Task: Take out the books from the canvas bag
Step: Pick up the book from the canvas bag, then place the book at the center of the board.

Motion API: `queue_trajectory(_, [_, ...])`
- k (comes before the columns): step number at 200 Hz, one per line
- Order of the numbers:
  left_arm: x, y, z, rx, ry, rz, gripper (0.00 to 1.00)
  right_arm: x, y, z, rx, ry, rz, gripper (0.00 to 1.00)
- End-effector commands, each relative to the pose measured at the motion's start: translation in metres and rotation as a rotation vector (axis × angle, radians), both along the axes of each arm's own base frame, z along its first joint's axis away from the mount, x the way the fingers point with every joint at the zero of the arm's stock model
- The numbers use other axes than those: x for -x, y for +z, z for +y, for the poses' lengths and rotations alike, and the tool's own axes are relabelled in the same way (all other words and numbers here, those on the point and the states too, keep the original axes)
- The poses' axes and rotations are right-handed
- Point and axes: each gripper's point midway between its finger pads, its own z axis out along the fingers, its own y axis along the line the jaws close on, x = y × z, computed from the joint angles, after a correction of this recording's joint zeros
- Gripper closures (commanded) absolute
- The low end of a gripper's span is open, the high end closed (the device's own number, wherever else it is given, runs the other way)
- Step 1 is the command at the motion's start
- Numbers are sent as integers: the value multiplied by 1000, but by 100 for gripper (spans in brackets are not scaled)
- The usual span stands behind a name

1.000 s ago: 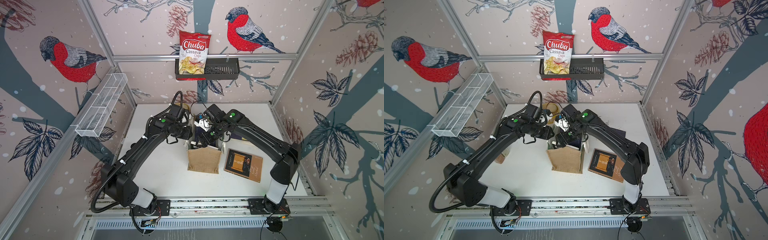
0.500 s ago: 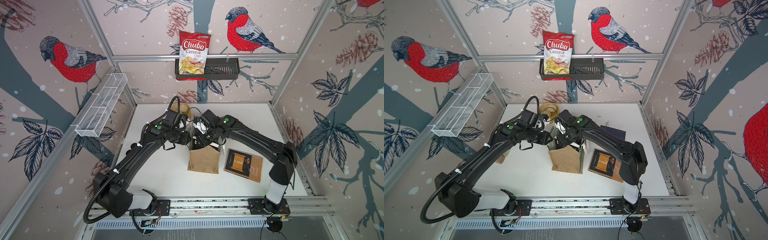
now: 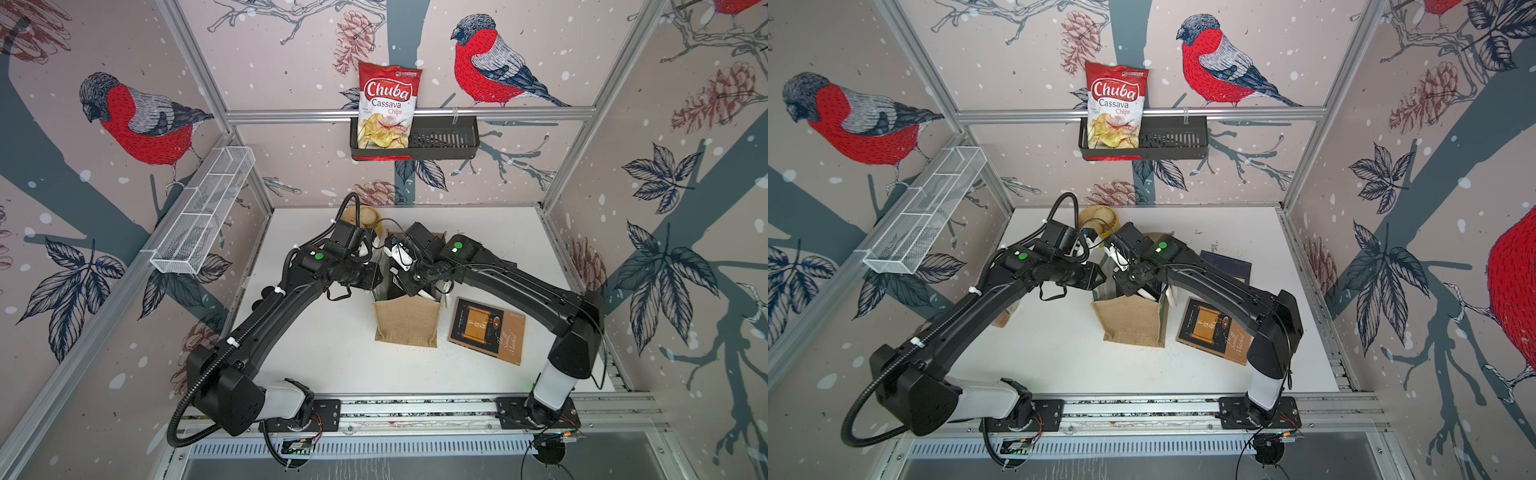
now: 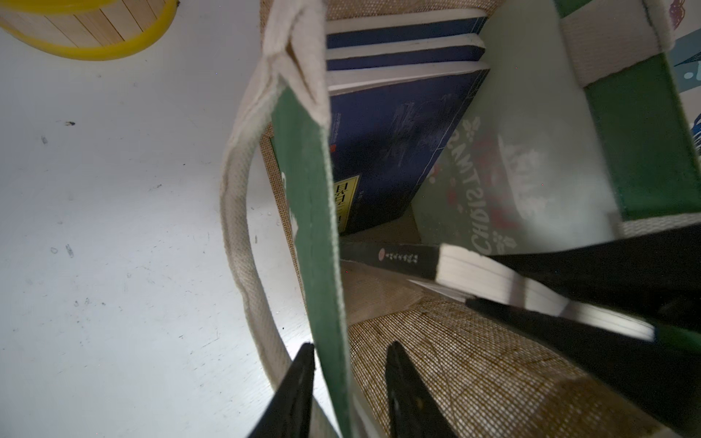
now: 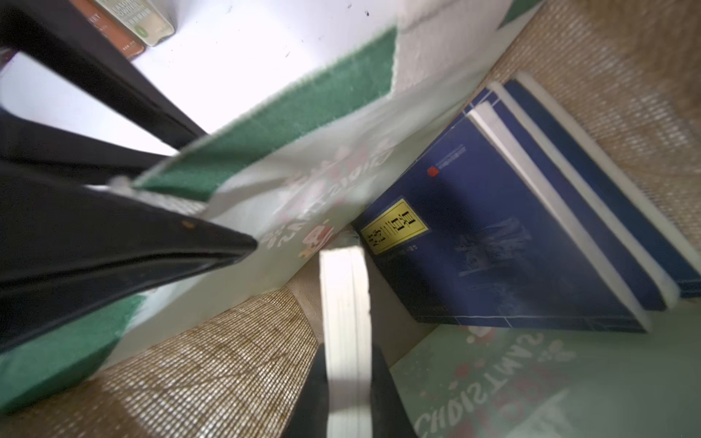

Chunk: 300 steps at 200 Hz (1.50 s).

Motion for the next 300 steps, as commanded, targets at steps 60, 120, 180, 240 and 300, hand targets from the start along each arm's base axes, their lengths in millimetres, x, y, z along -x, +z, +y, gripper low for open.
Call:
queue_trajectory(60, [-4,1,-2,-2,-4,-9,65,-22,38,-5,-63,-109,-92,92])
queue_trajectory(120, [-7,3,-2,-8,-12,-20,65,-55,130,-34,-300,-276,-184,92])
queue_trajectory(180, [-9,0,-2,-22,-19,-22,63,-77,202,-79,-570,-415,-224,92])
queue_trajectory(240, [-17,-3,-5,-38,-33,-21,63,-103,255,-130,-877,-525,-266,94])
queue_trajectory(300, [-27,4,2,-77,16,-61,60,-132,270,-212,-1026,-730,-380,93])
